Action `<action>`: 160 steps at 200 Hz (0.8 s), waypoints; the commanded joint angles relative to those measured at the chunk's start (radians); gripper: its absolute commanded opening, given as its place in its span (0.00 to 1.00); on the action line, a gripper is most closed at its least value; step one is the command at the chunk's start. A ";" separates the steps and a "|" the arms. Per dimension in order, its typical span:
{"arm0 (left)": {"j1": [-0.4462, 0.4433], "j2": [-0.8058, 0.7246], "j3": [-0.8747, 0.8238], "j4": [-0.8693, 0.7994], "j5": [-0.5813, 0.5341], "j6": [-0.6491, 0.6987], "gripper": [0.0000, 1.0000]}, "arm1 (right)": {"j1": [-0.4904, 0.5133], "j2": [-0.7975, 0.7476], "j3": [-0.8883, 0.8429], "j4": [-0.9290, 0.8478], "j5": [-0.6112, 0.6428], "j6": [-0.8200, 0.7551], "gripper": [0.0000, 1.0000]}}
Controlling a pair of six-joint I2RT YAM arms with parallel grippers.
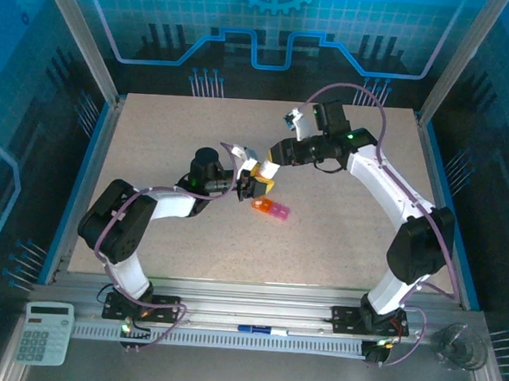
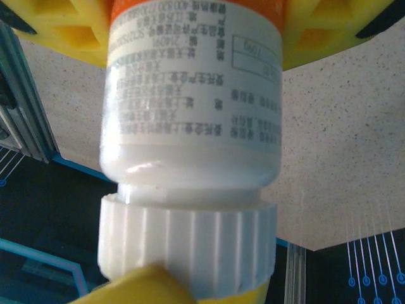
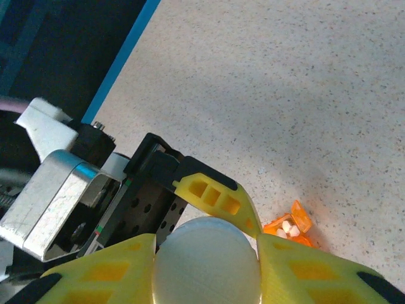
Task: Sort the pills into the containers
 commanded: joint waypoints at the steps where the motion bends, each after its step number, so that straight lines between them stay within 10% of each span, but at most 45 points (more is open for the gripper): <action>1: -0.006 -0.026 0.031 0.059 0.032 0.023 0.00 | 0.047 -0.022 -0.069 0.025 0.096 0.153 0.40; 94: -0.006 -0.027 0.029 0.054 0.032 0.026 0.00 | 0.101 -0.043 -0.113 0.103 0.179 0.299 0.44; 160: -0.006 -0.026 0.034 0.052 0.035 0.025 0.00 | 0.028 -0.079 -0.021 0.098 0.128 0.253 0.69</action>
